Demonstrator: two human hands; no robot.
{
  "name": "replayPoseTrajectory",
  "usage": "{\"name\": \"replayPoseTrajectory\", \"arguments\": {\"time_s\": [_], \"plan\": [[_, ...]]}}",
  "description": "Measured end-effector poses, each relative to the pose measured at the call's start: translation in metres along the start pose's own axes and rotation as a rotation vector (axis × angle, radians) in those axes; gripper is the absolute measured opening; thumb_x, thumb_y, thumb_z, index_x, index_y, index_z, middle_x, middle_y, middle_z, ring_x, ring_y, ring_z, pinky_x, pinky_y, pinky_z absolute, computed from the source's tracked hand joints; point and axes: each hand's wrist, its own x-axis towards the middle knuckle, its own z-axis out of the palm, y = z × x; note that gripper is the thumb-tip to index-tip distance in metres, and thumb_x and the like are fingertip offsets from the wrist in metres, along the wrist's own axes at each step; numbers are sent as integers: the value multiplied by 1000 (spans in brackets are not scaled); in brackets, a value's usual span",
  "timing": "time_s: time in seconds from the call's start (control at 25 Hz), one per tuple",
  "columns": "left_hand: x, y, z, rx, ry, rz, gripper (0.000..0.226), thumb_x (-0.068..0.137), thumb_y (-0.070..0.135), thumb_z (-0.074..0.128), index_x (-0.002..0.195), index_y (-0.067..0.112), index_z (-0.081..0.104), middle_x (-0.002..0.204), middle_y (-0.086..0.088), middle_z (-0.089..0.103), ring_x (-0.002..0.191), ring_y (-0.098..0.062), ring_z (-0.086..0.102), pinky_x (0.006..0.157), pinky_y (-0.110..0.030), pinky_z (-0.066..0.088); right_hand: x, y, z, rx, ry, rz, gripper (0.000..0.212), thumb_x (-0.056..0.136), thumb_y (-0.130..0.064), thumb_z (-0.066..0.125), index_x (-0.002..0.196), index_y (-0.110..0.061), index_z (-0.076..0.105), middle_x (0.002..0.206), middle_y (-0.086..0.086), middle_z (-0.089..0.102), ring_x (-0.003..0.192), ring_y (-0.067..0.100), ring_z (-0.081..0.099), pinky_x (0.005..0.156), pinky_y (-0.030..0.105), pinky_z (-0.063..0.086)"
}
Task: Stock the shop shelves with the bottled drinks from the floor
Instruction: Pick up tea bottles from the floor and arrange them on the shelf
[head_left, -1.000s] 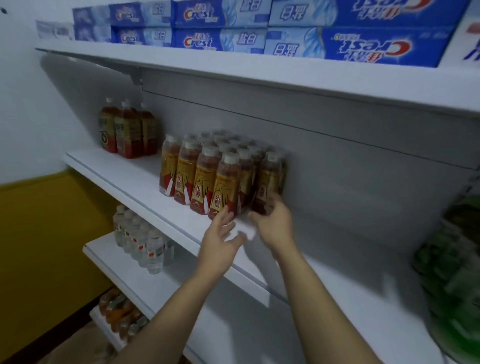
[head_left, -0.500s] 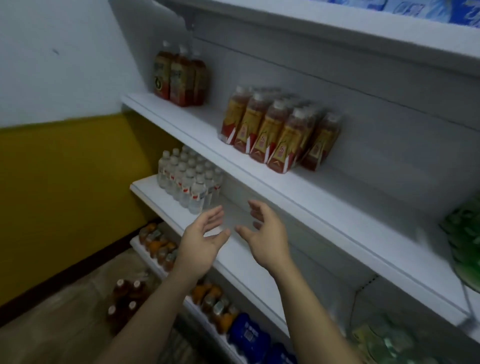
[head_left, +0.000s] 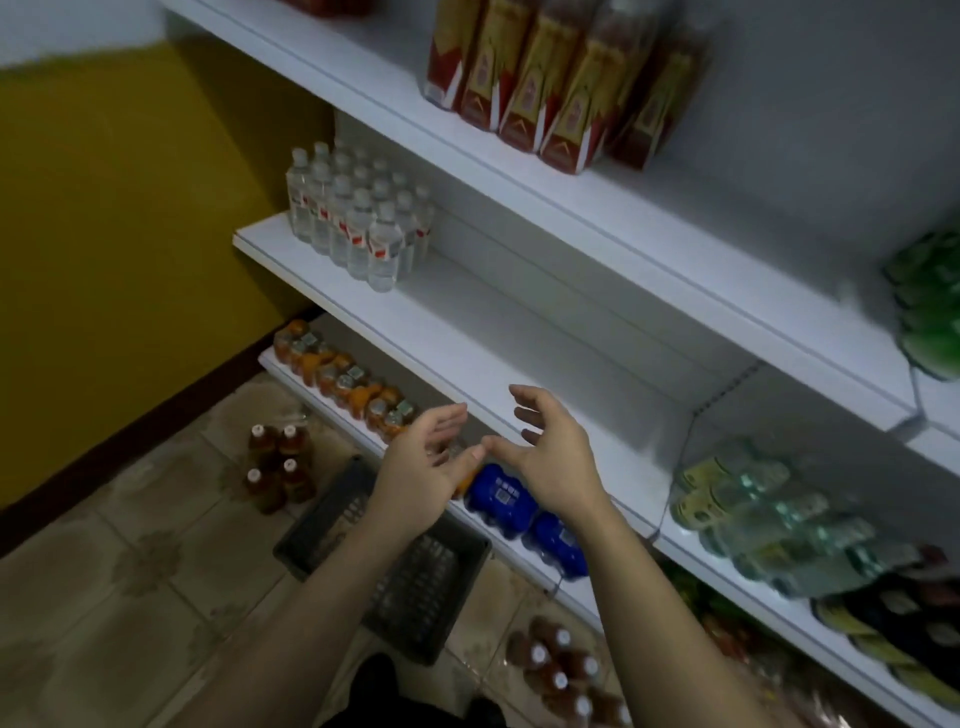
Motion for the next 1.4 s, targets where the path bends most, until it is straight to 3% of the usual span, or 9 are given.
{"name": "replayPoseTrajectory", "arguments": {"time_s": [0.16,0.32,0.48,0.68,0.8,0.96,1.12,1.24,1.4], "plan": [[-21,-18,36,102,-104,-30,47,86,22,72,130,28,54,126,16,58,116,4,53,91,-10,45,-33,43,-11,43,9,103,66,84,-24,77,141,-24,45,137,-11,49,121,5,48,102,35,50],[-43,-37,88,203,-222,-53,48,85,24,74,129,26,56,125,16,59,117,4,53,98,-22,47,-79,109,-28,68,54,203,61,82,-24,79,136,-24,50,133,-5,56,115,7,54,99,32,50],[-75,-56,157,334,-361,-80,52,84,22,74,132,24,55,128,13,58,119,1,51,100,-22,42,-136,185,-52,163,80,341,59,82,-24,78,135,-21,52,132,-6,57,118,9,53,99,27,47],[-121,-91,225,371,-417,-240,52,83,21,75,131,21,55,127,11,59,118,-3,52,101,-22,41,-193,268,-78,171,49,464,53,82,-12,75,132,-15,56,121,-1,62,110,13,58,94,29,50],[-139,-120,243,395,-447,-331,52,79,19,79,125,28,55,121,12,59,115,-4,54,102,-29,45,-213,309,-78,163,25,531,48,79,-9,77,125,-14,61,112,0,68,106,18,64,89,31,51],[-145,-173,252,412,-450,-431,51,79,20,79,121,33,52,117,19,57,108,4,53,101,-27,46,-215,359,-45,146,-40,590,47,81,-14,77,125,-19,61,115,-4,66,104,14,63,84,23,47],[-126,-247,269,407,-440,-500,47,84,13,74,124,25,52,116,16,54,115,-6,51,95,-18,46,-196,414,1,205,-75,660,42,86,-8,73,126,-10,59,96,-28,52,91,5,57,70,0,40],[-97,-320,286,411,-414,-475,49,82,12,76,119,34,52,113,22,55,109,2,53,100,-30,47,-167,473,43,223,-11,765,44,83,-16,77,124,-14,60,93,-27,53,99,10,62,76,8,42],[-69,-428,309,363,-336,-452,51,78,11,78,121,29,56,107,23,59,103,2,58,97,-34,50,-125,567,109,122,-41,836,46,82,-29,76,124,-19,60,109,-9,65,107,16,63,77,16,35]]}}
